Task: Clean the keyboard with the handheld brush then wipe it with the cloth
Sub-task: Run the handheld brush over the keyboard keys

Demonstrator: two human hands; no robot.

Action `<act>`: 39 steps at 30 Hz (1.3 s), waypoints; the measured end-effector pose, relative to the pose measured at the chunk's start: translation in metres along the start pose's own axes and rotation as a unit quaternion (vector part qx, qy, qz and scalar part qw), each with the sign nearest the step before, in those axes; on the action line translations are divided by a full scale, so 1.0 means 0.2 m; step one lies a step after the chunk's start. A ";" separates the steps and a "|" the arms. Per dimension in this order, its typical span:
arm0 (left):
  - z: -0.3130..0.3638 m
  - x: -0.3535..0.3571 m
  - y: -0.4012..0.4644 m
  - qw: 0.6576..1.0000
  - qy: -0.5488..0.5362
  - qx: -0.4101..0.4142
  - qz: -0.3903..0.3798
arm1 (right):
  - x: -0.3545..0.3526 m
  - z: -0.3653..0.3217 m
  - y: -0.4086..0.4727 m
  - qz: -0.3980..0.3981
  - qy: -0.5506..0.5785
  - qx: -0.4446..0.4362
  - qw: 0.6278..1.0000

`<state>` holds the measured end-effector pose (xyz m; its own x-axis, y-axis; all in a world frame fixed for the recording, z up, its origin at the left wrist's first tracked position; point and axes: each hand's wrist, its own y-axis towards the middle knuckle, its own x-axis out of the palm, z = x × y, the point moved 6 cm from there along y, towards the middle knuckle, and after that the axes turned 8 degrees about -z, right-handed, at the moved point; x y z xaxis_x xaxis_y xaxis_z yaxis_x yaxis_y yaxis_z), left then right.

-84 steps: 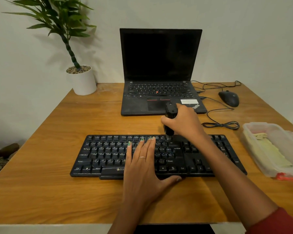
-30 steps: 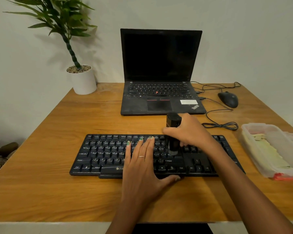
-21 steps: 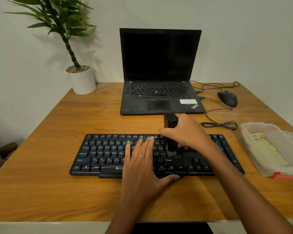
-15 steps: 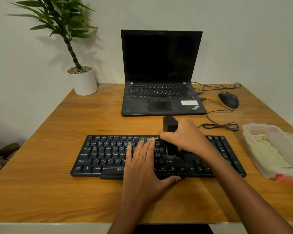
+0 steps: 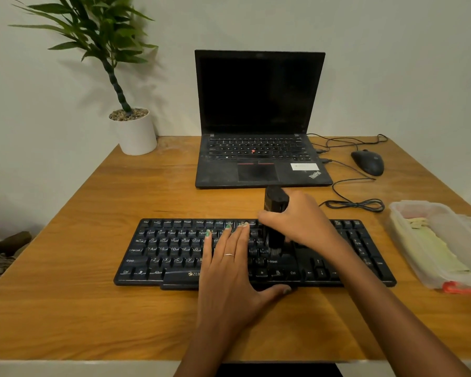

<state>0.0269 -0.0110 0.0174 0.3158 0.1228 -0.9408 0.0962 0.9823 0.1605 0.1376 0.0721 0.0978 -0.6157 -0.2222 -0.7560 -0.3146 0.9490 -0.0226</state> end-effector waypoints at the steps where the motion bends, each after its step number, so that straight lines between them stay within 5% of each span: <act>1: 0.00 0.00 0.00 1.000 0.000 0.000 0.002 | 0.01 0.00 0.00 -0.030 0.001 0.005 1.000; 6: 0.00 0.00 0.00 1.000 0.005 -0.001 -0.002 | -0.04 0.01 0.00 -0.002 0.000 0.015 1.000; 10: 0.00 0.00 0.00 1.000 0.005 -0.003 -0.001 | -0.01 -0.01 -0.02 -0.067 -0.006 0.003 0.998; 14: 0.00 0.00 0.00 1.000 0.004 -0.004 -0.002 | -0.05 0.00 -0.01 0.012 -0.027 0.008 1.000; 18: 0.00 -0.01 0.00 1.000 0.002 0.000 0.006 | -0.01 0.01 -0.04 -0.063 0.008 0.010 0.998; 21: 0.01 -0.01 0.00 1.000 0.001 0.001 0.002 | -0.08 0.03 -0.05 0.034 -0.010 0.015 0.999; 26: 0.00 -0.01 0.00 1.000 -0.005 0.001 0.000 | -0.04 0.05 -0.11 -0.024 0.034 0.015 0.999; 30: 0.01 -0.01 0.00 1.000 -0.005 0.002 -0.004 | -0.10 0.07 -0.11 0.068 0.011 0.013 0.998; 33: 0.00 -0.01 0.00 1.000 -0.011 0.002 -0.003 | -0.05 0.05 -0.12 -0.020 0.030 0.003 0.999; 39: 0.01 -0.01 0.00 1.000 -0.003 0.000 -0.008 | -0.07 0.06 -0.09 0.014 0.015 -0.004 1.000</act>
<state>0.0273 -0.0110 0.0200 0.3192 0.1069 -0.9416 0.1003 0.9842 0.1458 0.1600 0.0603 0.1015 -0.6456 -0.2015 -0.7366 -0.3026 0.9531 0.0045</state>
